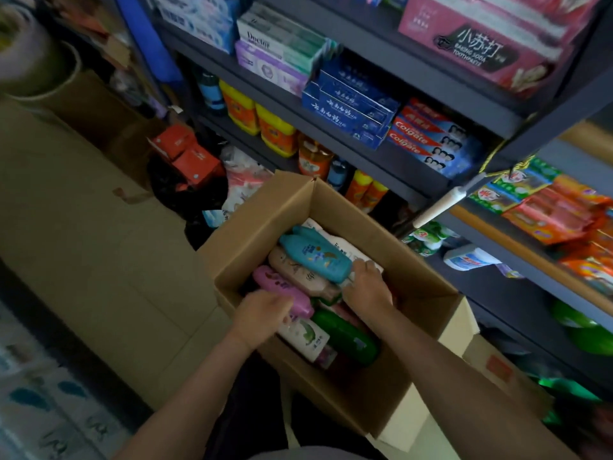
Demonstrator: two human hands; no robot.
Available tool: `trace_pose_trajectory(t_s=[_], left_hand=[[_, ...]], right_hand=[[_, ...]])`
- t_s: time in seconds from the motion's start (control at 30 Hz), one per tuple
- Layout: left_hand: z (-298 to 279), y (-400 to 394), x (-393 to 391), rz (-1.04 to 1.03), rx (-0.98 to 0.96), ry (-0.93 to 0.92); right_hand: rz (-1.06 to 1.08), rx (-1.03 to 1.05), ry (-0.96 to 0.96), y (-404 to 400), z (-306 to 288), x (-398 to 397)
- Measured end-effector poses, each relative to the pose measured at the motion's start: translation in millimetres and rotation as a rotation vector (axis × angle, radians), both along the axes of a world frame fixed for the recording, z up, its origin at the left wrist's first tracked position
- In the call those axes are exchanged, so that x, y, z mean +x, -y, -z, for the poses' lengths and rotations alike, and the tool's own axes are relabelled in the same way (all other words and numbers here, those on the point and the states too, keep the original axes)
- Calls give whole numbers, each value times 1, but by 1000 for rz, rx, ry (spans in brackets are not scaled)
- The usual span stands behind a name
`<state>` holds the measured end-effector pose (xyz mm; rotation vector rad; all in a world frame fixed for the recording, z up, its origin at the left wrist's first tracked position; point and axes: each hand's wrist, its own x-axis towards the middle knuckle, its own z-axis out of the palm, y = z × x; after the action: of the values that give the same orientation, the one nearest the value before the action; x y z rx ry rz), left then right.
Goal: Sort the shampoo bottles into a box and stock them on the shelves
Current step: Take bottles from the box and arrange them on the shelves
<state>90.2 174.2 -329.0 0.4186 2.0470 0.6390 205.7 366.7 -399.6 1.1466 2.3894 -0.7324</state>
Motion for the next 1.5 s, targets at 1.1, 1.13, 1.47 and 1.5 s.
trace_pose_trajectory(t_s=[1.1,1.13,1.47,1.5], left_hand=[[11,-81,-102,-428,339,524],[9,-82,-109,-463,336,484],[29,-69,-146,-591,359,311],[30,-69,-145,-588,367,316]], right_hand=[[885,-517,-362,23,-58,-95],[819,-427,-348,12,-43,-95],[203,-91,275,-26,103,-103],[134,-59,343,-26,103,-107]])
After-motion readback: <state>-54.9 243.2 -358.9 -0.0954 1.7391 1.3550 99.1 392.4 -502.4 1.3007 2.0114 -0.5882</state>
